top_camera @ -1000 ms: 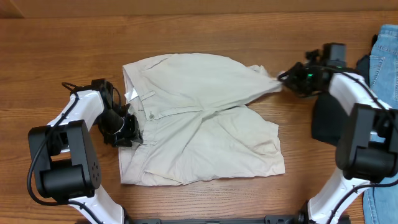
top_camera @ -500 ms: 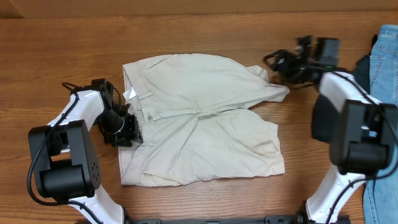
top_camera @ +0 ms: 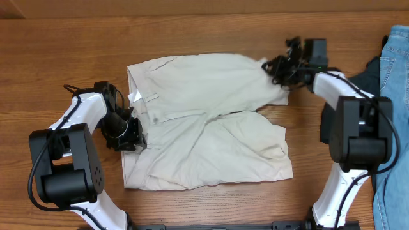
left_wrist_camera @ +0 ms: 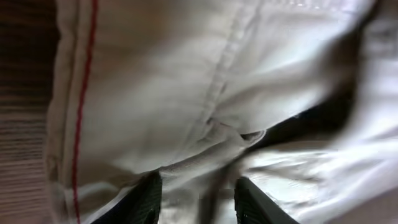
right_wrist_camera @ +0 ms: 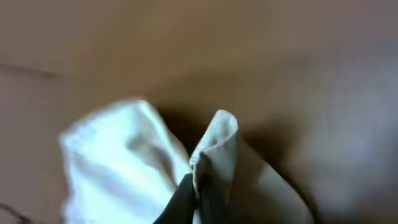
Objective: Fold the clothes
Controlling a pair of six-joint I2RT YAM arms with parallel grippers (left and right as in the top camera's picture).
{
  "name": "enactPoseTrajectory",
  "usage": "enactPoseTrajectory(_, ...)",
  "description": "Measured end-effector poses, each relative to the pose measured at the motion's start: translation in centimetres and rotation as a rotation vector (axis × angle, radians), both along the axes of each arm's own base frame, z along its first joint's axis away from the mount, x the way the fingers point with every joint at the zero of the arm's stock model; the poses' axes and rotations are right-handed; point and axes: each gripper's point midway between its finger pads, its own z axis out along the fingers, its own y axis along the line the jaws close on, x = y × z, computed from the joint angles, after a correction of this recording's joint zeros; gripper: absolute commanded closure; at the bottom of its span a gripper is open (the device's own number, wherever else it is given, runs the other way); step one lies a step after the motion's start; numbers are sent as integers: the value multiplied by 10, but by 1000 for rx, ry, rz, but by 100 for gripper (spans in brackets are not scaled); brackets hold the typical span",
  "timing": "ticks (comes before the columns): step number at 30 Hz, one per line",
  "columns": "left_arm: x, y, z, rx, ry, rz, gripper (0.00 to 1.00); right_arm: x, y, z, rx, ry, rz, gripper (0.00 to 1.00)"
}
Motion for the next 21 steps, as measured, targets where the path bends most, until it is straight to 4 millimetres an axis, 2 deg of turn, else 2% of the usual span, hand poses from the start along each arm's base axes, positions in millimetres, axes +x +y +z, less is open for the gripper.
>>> enactPoseTrajectory(2, 0, 0, 0, 0, 0, 0, 58, 19, -11, 34, 58, -110, -11, 96)
enactPoseTrajectory(5, 0, 0, 0, -2, -1, 0, 58, 35, -33, 77, 120, -223, -56, 94)
enactPoseTrajectory(6, 1, -1, 0, -3, -2, 1, 58, 37, -40, 86, 138, -238, -74, 83)
enactPoseTrajectory(7, 1, -1, 0, -4, -3, 1, 58, 38, -49, 95, 156, -245, -98, 65)
enactPoseTrajectory(9, 1, -1, 0, -3, -4, 1, 58, 40, -63, 103, 178, -238, -141, 47)
enactPoseTrajectory(11, 1, 0, 0, -2, -3, 1, 58, 39, -73, 102, 192, -203, -174, 26)
enactPoseTrajectory(12, 1, 0, 0, -2, -4, 1, 58, 37, -76, 97, 201, -170, -189, 21)
enactPoseTrajectory(15, 2, 0, 0, -2, -7, 1, 58, 25, -74, 77, 208, -45, -205, 21)
enactPoseTrajectory(20, 2, 0, 0, -1, -9, 1, 58, -7, -73, 30, 145, 200, -254, 23)
enactPoseTrajectory(21, 2, 0, 0, -1, -10, 1, 67, -17, -77, 16, 93, 255, -271, 23)
